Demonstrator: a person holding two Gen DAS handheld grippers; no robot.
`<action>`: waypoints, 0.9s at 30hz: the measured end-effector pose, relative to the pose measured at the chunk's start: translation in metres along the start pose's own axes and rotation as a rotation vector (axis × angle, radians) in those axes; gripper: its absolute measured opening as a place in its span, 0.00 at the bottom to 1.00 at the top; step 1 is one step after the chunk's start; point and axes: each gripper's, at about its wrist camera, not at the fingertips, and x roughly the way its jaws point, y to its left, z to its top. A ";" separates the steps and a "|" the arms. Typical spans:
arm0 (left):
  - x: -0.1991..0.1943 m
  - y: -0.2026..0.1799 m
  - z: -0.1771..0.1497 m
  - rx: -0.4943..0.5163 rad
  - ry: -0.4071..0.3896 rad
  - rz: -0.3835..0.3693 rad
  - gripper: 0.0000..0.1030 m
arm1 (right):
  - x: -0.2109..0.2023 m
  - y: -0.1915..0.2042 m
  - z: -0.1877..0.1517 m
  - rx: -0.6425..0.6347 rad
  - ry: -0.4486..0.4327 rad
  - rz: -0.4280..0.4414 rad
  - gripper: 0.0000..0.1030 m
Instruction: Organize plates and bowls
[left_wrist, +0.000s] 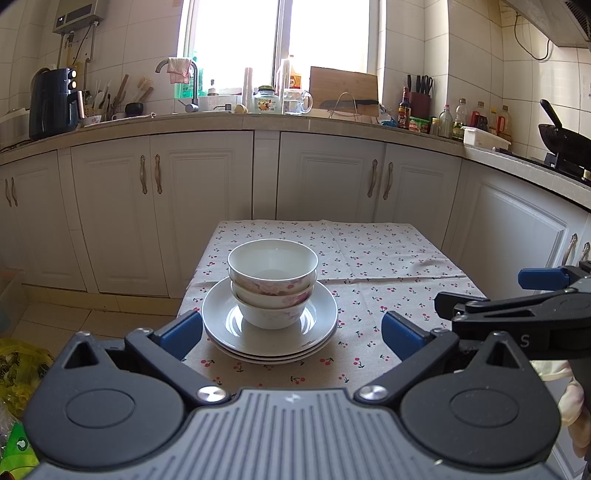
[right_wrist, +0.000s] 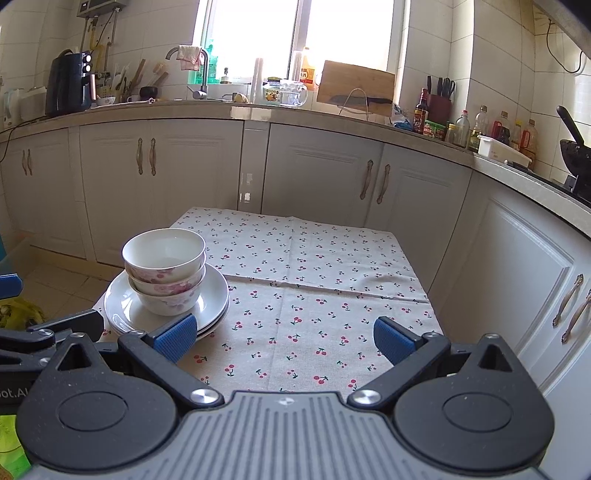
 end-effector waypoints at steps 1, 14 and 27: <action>0.000 0.000 0.000 0.000 0.000 0.000 0.99 | 0.000 0.000 0.000 -0.001 0.000 -0.001 1.00; 0.000 0.000 0.001 -0.001 -0.001 0.001 0.99 | 0.001 0.001 0.001 0.000 -0.002 -0.013 1.00; 0.000 0.000 0.002 -0.002 -0.005 0.000 0.99 | -0.001 0.002 0.002 0.000 -0.008 -0.022 1.00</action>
